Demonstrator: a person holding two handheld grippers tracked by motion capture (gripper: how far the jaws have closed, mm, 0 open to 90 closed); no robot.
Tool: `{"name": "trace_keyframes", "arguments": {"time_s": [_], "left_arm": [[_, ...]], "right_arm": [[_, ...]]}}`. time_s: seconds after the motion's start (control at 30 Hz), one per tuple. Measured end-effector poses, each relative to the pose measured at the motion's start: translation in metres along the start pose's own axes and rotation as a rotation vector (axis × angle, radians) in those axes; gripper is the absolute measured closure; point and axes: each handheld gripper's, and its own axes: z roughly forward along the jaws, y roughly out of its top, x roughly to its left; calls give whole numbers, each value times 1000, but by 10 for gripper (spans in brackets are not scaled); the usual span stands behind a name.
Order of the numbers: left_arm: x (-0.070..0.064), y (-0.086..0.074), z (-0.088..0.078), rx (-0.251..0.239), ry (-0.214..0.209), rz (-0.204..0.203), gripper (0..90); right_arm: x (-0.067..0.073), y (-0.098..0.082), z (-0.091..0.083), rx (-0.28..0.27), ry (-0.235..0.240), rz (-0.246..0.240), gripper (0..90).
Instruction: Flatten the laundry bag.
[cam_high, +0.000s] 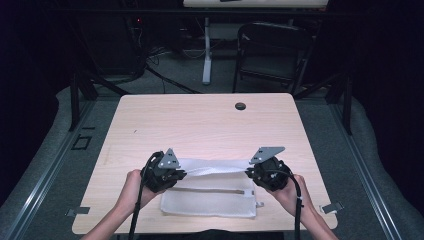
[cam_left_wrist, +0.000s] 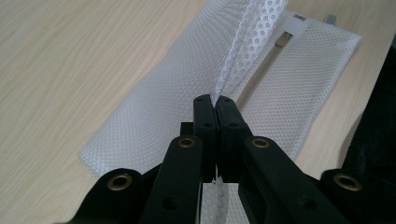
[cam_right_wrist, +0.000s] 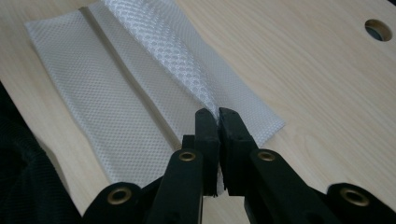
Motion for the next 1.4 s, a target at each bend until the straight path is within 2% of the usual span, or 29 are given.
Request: {"name": "trace_keyframes", "arguments": {"time_s": [0.2, 0.23, 0.27, 0.4, 0.43, 0.53, 0.63, 0.77, 0.87, 0.97, 1.0, 1.07, 1.17, 1.27, 1.4], "left_arm": [[8, 3, 1, -14, -13, -8, 870], [9, 3, 1, -20, -14, -11, 774], [10, 2, 1, -25, -21, -16, 774], [12, -2, 0, -23, -17, -26, 531], [12, -4, 0, -39, -20, -31, 486], [12, -11, -3, -62, -12, -41, 392], [12, -18, -4, -69, -6, -49, 375], [12, -28, -3, -55, -5, -56, 386], [12, -35, 0, -48, -3, -50, 434], [12, -40, 3, -52, 3, -38, 583], [13, -40, 3, -62, 7, -34, 583], [15, -40, 2, -87, 14, -30, 703], [19, -35, 2, -87, 16, -35, 861], [21, -33, 2, -97, 28, -39, 875], [25, -27, 0, -101, 36, -72, 881]], "right_arm": [[-11, 7, 1, -11, 12, 24, 879], [-13, 9, 0, -10, 11, 24, 879], [-13, 9, 0, -10, 11, 24, 879], [-19, 12, 0, -17, 20, 45, 879], [-20, 13, 0, -17, 22, 43, 879], [-22, 16, 0, -20, 22, 52, 880], [-23, 19, 2, -25, 20, 61, 879], [-26, 22, 4, -30, 24, 69, 879], [-28, 23, 5, -38, 21, 79, 879], [-31, 24, 5, -46, 19, 88, 879], [-32, 24, 6, -47, 20, 90, 879], [-34, 25, 7, -48, 19, 93, 879], [-38, 27, 10, -53, 17, 100, 878], [-39, 28, 10, -49, 5, 99, 878], [-42, 28, 14, -53, -1, 110, 866]]}}
